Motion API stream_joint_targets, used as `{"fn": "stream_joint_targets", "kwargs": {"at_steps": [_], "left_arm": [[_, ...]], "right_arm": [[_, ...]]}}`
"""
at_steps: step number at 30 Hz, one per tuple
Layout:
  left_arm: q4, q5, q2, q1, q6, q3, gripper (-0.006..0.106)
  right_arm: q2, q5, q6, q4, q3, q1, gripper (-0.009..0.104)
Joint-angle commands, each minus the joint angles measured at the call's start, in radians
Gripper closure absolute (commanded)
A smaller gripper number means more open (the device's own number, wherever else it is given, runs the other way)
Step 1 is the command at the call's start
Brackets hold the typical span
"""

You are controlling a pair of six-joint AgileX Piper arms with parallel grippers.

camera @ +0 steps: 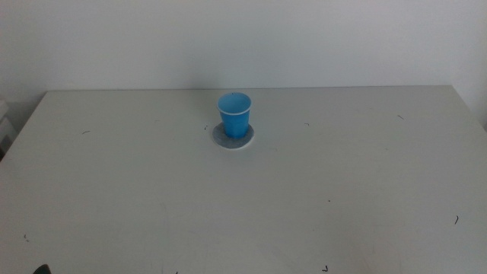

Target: Place an empty cup on a cup mat.

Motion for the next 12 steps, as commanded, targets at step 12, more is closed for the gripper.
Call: {"fn": "stream_joint_targets", "kwargs": {"at_steps": [12], "left_arm": [[0.000, -0.067, -0.003, 0.001, -0.011, -0.006, -0.005]], "right_arm": [[-0.026, 0.028, 0.009, -0.007, -0.006, -0.007, 0.001]]}}
